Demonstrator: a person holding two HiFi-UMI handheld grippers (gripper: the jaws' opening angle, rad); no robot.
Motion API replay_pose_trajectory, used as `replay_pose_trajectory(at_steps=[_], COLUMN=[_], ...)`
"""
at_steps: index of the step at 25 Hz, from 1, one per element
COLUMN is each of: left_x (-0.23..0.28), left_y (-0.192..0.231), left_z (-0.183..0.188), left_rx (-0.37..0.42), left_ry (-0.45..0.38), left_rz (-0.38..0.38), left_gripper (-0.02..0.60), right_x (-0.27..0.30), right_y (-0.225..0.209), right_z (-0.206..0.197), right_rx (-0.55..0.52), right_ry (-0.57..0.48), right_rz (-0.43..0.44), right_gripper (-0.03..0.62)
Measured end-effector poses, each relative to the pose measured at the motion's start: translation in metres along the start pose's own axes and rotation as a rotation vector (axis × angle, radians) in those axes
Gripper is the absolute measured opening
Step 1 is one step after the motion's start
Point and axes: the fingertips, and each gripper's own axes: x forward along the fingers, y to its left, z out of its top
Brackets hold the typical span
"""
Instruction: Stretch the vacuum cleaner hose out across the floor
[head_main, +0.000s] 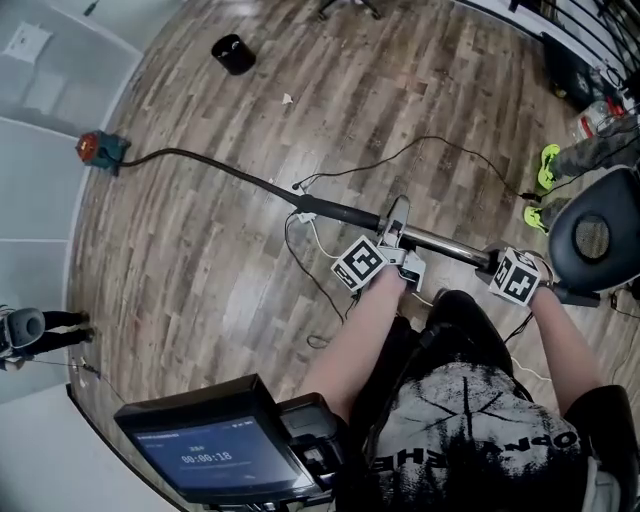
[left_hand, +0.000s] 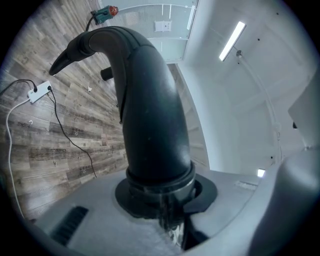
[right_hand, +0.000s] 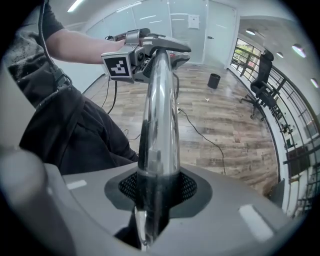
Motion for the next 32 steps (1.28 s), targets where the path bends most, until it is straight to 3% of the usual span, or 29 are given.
replay_pose_trajectory(at_steps=[8, 13, 16, 20, 23, 29, 32], left_x=[-0.005, -0.015, -0.013, -0.005, 0.003, 0.016, 0.013], left_y=[0.031, 0.062, 0.077, 0.104, 0.117, 0.208, 0.252], left_z=[-0.028, -0.057, -0.071, -0.070, -0.078, -0.080, -0.074], left_rx=[-0.009, -0.039, -0.041, 0.030, 0.067, 0.068, 0.088], left_ry=[-0.025, -0.054, -0.021, 0.071, 0.103, 0.153, 0.164], left_rz=[0.089, 0.064, 0.018, 0.066, -0.014, -0.011, -0.038], left_gripper=[0.067, 0.067, 0.085, 0.179, 0.178, 0.183, 0.143], right_x=[0.022, 0.047, 0.064, 0.087, 0.111, 0.197, 0.249], right_y=[0.014, 0.028, 0.031, 0.019, 0.008, -0.051, -0.076], right_z=[-0.029, -0.057, -0.071, -0.069, -0.074, -0.097, -0.113], right_rx=[0.042, 0.064, 0.084, 0.119, 0.137, 0.163, 0.206], right_ry=[-0.066, -0.096, -0.103, -0.133, -0.137, -0.167, -0.239], right_rz=[0.121, 0.133, 0.144, 0.165, 0.163, 0.128, 0.143], right_gripper=[0.121, 0.121, 0.120, 0.120, 0.120, 0.120, 0.120])
